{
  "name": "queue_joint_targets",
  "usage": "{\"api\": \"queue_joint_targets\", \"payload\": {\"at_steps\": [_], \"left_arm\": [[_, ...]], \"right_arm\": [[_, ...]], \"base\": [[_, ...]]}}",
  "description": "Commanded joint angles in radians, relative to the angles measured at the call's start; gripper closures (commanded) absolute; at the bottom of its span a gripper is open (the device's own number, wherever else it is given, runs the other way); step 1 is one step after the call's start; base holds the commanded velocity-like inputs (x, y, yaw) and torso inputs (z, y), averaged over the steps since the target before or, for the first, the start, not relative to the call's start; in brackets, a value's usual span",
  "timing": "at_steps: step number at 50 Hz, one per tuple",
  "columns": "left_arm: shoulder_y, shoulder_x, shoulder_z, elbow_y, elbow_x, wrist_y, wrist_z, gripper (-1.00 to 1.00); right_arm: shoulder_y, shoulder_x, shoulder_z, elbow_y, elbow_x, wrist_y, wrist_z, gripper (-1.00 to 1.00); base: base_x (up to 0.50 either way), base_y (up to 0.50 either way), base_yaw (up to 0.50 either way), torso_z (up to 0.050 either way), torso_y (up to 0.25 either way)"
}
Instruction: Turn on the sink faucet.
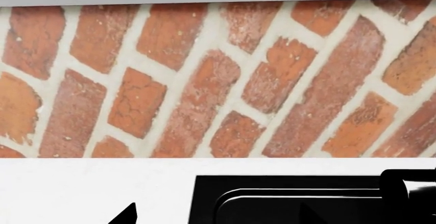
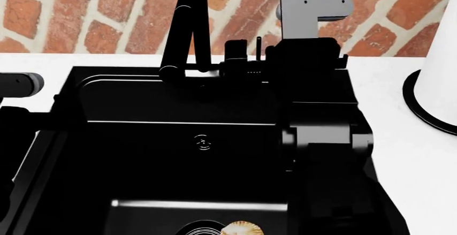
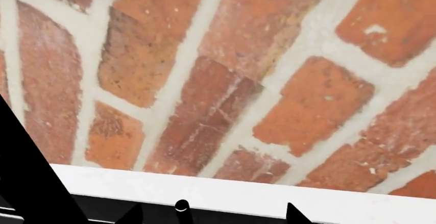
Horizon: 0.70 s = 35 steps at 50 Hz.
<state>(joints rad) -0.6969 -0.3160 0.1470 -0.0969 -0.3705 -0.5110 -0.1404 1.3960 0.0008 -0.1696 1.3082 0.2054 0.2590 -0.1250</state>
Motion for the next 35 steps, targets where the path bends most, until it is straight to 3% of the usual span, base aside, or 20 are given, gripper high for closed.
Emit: {"api": "queue_joint_targets", "payload": {"at_steps": [1, 14, 35], "left_arm": [[0.002, 0.008, 0.001, -0.008, -0.005, 0.0, -0.007, -1.0], [-0.004, 0.01, 0.007, -0.011, -0.009, -0.013, -0.014, -1.0], [0.01, -0.003, -0.001, -0.001, -0.023, -0.016, -0.017, -1.0]], "right_arm": [[0.001, 0.001, 0.089, 0.001, -0.059, 0.021, 0.071, -1.0], [0.0, 0.013, 0.214, 0.001, -0.171, 0.022, 0.11, -1.0], [-0.02, 0.03, 0.252, 0.001, -0.197, 0.024, 0.116, -1.0]], "base": [[0.0, 0.0, 0.0, 0.0, 0.0], [0.0, 0.0, 0.0, 0.0, 0.0], [0.0, 0.0, 0.0, 0.0, 0.0]]}}
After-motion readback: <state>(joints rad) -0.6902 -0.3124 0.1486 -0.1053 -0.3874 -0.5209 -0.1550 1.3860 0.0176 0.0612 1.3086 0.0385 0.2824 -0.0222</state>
